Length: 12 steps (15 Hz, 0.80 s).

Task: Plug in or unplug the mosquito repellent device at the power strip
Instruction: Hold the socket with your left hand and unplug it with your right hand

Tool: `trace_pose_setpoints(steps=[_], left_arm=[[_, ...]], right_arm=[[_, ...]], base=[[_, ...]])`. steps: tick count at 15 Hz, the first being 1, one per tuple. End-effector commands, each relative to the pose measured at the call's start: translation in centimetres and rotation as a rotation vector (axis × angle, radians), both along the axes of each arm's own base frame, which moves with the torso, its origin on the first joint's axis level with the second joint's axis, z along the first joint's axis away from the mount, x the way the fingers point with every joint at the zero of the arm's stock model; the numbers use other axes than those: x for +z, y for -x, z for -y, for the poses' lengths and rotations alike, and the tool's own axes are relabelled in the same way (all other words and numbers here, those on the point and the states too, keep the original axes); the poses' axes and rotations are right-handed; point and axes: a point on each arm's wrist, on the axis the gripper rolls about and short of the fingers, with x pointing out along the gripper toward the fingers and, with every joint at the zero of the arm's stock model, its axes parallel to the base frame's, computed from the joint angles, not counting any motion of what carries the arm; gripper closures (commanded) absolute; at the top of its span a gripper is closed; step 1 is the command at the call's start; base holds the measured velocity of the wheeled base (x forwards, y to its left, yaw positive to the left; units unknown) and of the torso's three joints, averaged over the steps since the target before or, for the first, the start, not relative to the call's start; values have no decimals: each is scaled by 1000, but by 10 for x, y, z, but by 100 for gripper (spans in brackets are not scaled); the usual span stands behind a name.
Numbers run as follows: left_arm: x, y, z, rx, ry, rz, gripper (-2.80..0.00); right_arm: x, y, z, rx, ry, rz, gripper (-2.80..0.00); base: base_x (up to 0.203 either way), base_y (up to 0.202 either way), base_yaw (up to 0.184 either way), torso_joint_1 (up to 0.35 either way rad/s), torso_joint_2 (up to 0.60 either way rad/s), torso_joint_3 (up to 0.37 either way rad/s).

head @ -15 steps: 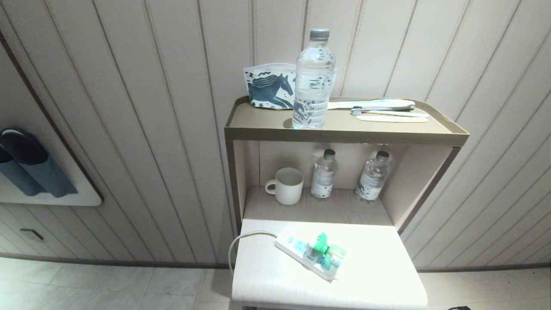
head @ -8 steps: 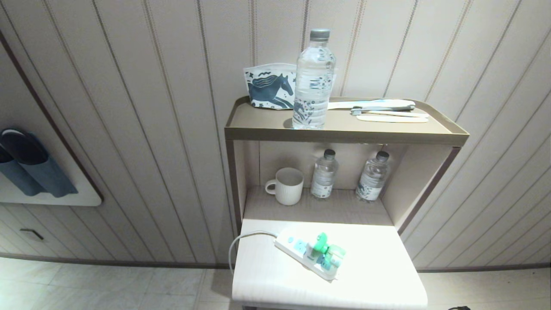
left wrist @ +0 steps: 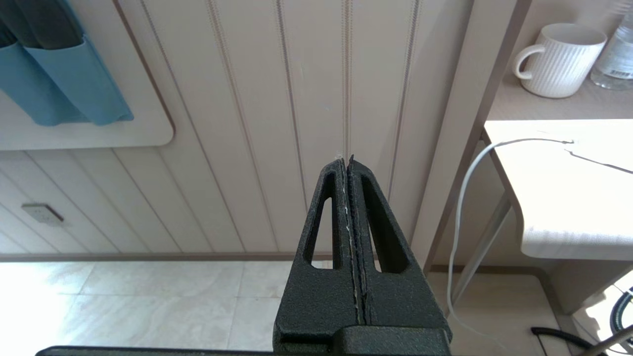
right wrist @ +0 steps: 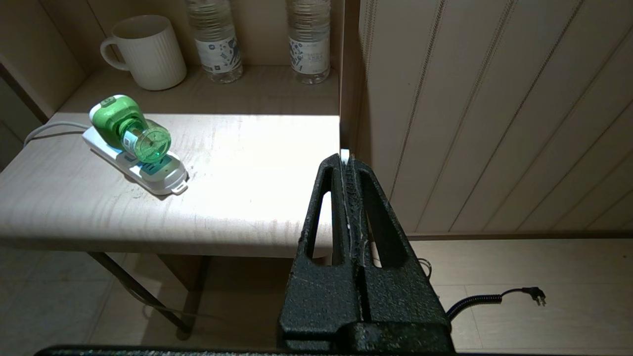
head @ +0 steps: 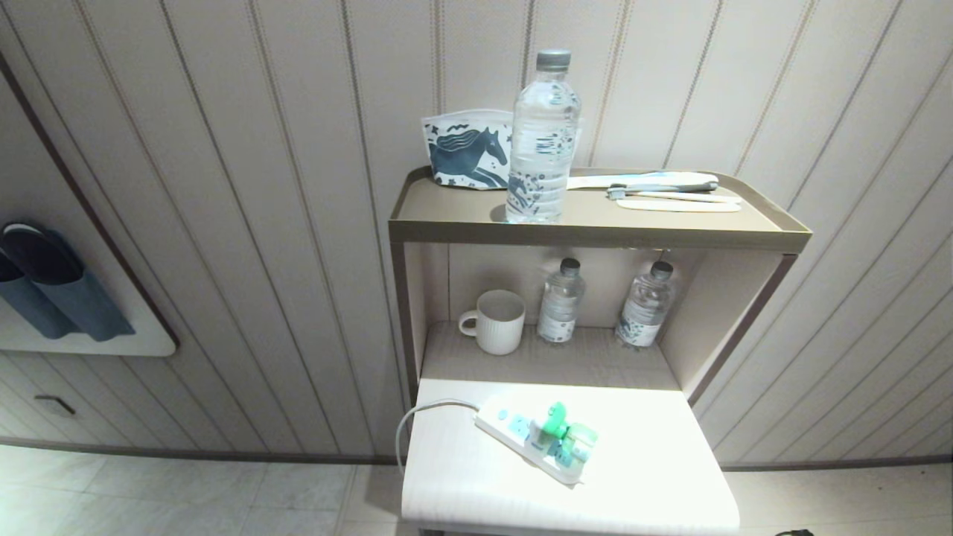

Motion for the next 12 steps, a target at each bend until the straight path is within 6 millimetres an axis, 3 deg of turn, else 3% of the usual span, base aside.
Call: trace_pose_setpoints(steps=[1,12], left_arm=[[0,0,0,0,-1,0,0],[0,0,0,0,-1,0,0]], right_arm=[[-1,0,0,-2,0,-5,0],[0,0,0,-2,6,-1,0]], base=[[0,0,0,0,0,0],[0,0,0,0,0,0]])
